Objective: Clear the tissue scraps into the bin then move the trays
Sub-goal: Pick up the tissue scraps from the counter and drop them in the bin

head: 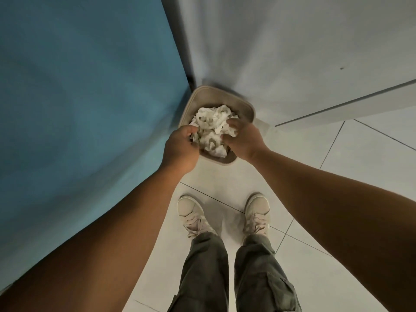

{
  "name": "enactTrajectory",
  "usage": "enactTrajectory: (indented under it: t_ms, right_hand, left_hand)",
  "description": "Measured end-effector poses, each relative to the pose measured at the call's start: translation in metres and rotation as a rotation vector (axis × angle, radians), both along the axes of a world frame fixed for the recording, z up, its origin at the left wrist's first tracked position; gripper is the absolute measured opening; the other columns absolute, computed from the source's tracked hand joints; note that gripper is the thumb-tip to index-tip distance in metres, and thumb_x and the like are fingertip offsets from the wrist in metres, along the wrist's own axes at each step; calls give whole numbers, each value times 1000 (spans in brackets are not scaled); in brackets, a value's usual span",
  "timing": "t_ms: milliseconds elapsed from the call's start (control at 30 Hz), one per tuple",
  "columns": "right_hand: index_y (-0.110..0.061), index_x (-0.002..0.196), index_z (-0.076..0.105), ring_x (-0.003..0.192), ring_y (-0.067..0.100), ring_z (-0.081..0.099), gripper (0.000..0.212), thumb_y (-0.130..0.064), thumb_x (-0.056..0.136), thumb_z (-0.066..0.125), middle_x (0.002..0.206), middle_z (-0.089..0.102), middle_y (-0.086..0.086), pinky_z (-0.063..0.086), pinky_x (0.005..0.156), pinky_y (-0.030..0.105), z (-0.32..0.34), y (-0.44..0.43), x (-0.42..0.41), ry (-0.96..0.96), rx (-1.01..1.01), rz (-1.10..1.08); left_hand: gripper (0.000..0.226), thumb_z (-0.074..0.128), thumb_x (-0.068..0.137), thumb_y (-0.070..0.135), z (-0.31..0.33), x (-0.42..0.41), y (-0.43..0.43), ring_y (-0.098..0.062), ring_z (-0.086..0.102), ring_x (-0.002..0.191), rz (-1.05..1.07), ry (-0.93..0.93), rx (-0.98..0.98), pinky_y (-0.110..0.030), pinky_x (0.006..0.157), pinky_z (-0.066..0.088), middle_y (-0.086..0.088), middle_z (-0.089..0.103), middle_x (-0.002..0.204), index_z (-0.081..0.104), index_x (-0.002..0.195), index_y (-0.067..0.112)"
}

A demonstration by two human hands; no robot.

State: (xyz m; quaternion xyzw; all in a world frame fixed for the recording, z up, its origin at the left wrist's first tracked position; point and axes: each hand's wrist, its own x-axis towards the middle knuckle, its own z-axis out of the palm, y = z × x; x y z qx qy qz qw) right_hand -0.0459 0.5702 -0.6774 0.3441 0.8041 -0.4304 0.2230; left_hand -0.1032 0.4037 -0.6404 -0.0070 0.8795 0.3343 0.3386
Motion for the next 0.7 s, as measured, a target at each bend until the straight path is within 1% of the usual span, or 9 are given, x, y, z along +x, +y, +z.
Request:
enactTrajectory:
  t_ms: [100, 167, 267, 300, 367, 433, 467, 600, 700]
  right_hand:
    - [-28, 136, 53, 118, 27, 57, 49, -33, 88, 61, 133, 60, 4, 44, 96, 29, 46, 4, 5, 25, 33, 40]
    - [-29, 135, 53, 117, 28, 57, 47, -33, 89, 59, 128, 62, 6, 44, 94, 28, 86, 7, 9, 53, 46, 46]
    - [-29, 133, 54, 117, 25, 57, 43, -32, 91, 58, 127, 64, 3, 43, 94, 27, 155, 9, 15, 132, 76, 83]
    - [-30, 132, 55, 116, 23, 57, 42, -31, 91, 58, 126, 64, 1, 42, 94, 25, 179, 9, 17, 156, 78, 86]
    - [-31, 130, 56, 115, 19, 58, 40, -29, 90, 58, 125, 64, -3, 39, 92, 21, 226, 9, 17, 210, 78, 102]
    - [-32, 126, 56, 113, 15, 59, 36, -32, 91, 55, 122, 65, -8, 38, 91, 19, 271, 10, 17, 275, 100, 161]
    - [-32, 125, 56, 113, 14, 59, 34, -32, 91, 54, 122, 64, -9, 37, 91, 18, 293, 12, 16, 304, 110, 182]
    - [-27, 132, 54, 125, 10, 49, 39, -25, 94, 58, 135, 56, -9, 28, 98, 13, 386, 19, 19, 433, 115, 191]
    - [-26, 133, 54, 128, 9, 47, 39, -26, 95, 57, 137, 54, -9, 28, 102, 15, 438, 17, 26, 515, 123, 215]
  left_hand:
    - [41, 54, 91, 4, 36, 1, 6, -20, 59, 115, -2, 11, 22, -24, 89, 48, 0, 58, 133, 59, 126, 24]
    - [40, 56, 91, 6, 69, 3, 11, -20, 59, 114, -21, 18, 48, -24, 89, 48, -2, 58, 132, 59, 127, 23]
    - [38, 58, 90, 9, 130, 8, 21, -19, 59, 114, -56, 88, 77, -28, 98, 48, -3, 57, 129, 59, 126, 23]
    - [37, 59, 90, 11, 153, 9, 23, -18, 58, 113, -69, 122, 74, -27, 97, 46, -2, 56, 128, 59, 125, 22]
    - [36, 59, 90, 12, 200, 12, 28, -16, 56, 108, -92, 209, 80, -21, 91, 41, -1, 55, 124, 60, 124, 23]
    - [34, 60, 89, 11, 247, 14, 30, -11, 53, 103, -97, 281, 107, -17, 88, 36, 3, 55, 119, 62, 119, 27]
    - [35, 60, 88, 11, 270, 16, 31, -11, 53, 105, -99, 308, 117, -16, 89, 35, 3, 54, 119, 62, 118, 28]
    - [43, 62, 88, 15, 356, 24, 28, -17, 48, 123, -118, 377, 83, -18, 96, 32, -1, 51, 133, 55, 130, 21]
    - [46, 61, 89, 17, 414, 33, 24, -17, 45, 127, -114, 447, 82, -19, 99, 31, -1, 49, 137, 52, 134, 20]
